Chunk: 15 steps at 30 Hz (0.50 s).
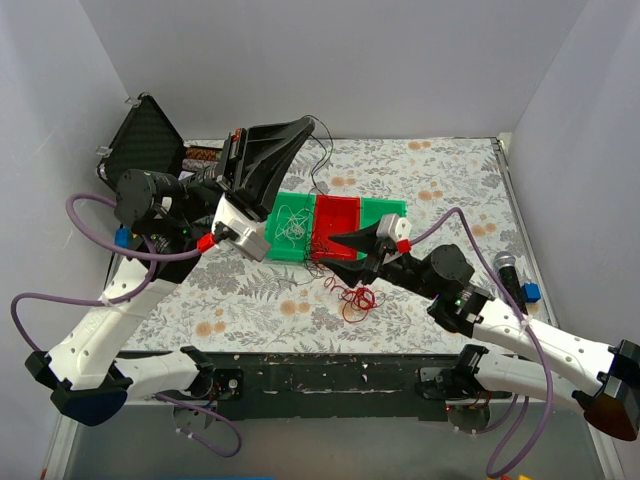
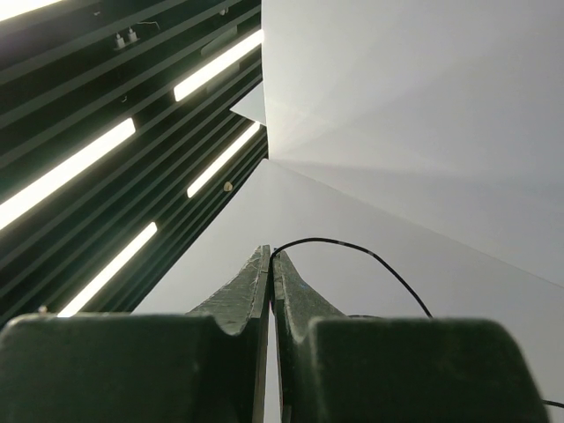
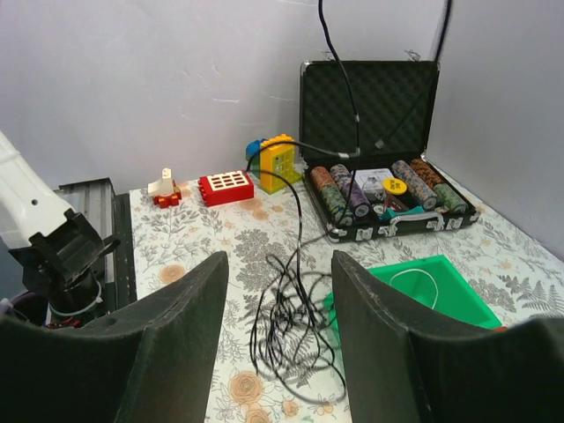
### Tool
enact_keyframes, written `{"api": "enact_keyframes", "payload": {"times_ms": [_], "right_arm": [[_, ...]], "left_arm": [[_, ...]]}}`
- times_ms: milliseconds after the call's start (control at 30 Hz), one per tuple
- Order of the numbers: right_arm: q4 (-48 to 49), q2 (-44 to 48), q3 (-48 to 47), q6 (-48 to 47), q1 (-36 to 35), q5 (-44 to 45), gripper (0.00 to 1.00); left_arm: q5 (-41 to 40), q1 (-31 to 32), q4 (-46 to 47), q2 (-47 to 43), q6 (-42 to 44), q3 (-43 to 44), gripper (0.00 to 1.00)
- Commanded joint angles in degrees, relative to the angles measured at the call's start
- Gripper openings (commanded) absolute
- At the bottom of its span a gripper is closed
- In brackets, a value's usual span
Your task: Untangle the cables
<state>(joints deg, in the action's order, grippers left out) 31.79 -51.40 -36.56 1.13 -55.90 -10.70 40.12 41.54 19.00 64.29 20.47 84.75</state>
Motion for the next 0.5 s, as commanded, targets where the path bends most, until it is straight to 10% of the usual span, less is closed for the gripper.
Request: {"api": "enact_keyframes", "payload": {"times_ms": [0, 467], "right_arm": [[3.2, 0.1, -3.9, -0.9, -0.2, -3.0, 0.57], [4.2, -7.6, -6.7, 0.3, -0.3, -6.6, 0.21]], "left_arm": [[-0.2, 0.4, -0.6, 0.0, 0.6, 0.2, 0.0], [-0.4, 2.0, -0.6, 1.4, 0.9, 2.0, 0.0]]}}
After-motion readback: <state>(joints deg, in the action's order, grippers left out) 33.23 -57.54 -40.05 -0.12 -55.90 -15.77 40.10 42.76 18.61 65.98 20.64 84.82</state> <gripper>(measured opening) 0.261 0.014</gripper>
